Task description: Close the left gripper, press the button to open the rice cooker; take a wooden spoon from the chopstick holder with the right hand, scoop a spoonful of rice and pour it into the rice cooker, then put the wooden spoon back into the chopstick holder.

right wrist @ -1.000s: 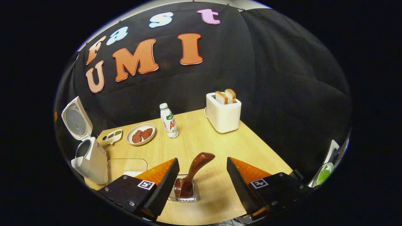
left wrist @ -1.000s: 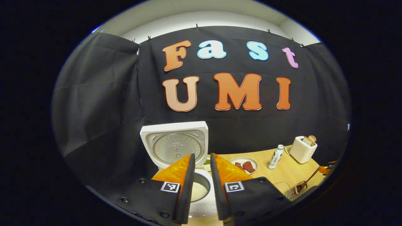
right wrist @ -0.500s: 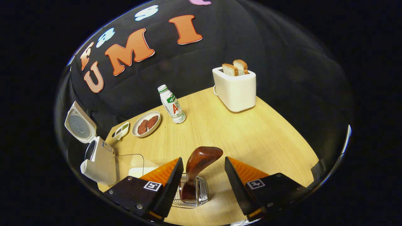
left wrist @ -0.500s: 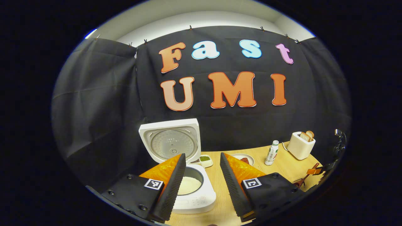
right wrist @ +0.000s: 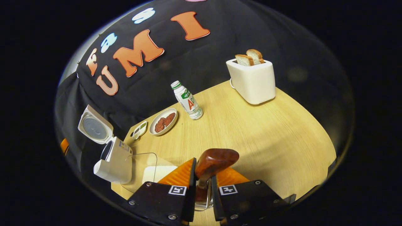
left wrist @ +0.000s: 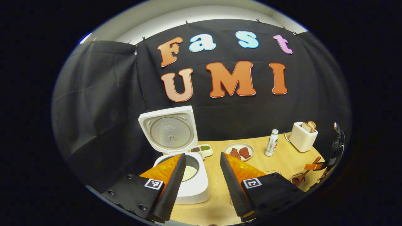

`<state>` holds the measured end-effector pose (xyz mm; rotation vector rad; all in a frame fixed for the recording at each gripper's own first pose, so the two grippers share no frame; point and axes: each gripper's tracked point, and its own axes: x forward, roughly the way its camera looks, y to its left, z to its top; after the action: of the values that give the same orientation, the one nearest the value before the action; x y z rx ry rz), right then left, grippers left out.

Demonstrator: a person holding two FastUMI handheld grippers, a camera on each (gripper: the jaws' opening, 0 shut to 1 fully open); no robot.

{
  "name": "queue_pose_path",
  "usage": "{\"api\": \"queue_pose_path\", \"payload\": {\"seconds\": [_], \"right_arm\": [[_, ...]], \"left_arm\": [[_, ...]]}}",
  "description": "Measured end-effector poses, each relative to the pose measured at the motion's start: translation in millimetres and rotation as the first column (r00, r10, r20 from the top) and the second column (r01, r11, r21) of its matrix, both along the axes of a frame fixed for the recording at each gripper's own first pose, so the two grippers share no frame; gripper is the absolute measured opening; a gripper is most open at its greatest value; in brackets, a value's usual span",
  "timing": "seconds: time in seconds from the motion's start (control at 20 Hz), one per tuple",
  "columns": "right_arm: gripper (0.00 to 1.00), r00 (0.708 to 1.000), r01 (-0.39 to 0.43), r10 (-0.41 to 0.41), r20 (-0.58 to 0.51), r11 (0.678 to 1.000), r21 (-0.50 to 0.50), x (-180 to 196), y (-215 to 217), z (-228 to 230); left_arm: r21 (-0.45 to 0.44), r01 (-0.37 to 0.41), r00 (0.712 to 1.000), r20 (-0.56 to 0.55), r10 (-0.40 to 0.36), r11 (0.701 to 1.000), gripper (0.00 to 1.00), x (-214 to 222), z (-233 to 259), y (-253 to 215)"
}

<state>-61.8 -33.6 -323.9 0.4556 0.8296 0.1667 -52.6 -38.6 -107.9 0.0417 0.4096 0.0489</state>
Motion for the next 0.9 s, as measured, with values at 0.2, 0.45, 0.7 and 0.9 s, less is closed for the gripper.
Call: {"api": "queue_pose_path", "payload": {"seconds": [0.2, 0.45, 0.7, 0.9], "right_arm": [[0.17, 0.999, 0.048, -0.048, 0.015, 0.999, -0.021, -6, 4, 7], [0.14, 0.994, 0.11, -0.109, 0.021, 0.992, -0.069, -22, 10, 15], [0.15, 0.983, 0.182, -0.181, 0.022, 0.975, -0.128, -34, 9, 22], [0.15, 0.98, 0.2, -0.195, 0.045, 0.963, -0.182, -30, 8, 46]], "left_arm": [[0.003, 0.077, 0.997, 0.027, -0.077, 0.997, 0.77, 17, 5, -15], [-0.008, 0.154, 0.987, 0.049, -0.154, 0.988, 0.82, 33, 3, -11], [-0.049, 0.164, 0.985, 0.051, -0.162, 0.985, 0.77, 43, -5, 12], [-0.062, 0.16, 0.987, 0.041, -0.157, 0.985, 0.73, 48, -10, 31]]}}
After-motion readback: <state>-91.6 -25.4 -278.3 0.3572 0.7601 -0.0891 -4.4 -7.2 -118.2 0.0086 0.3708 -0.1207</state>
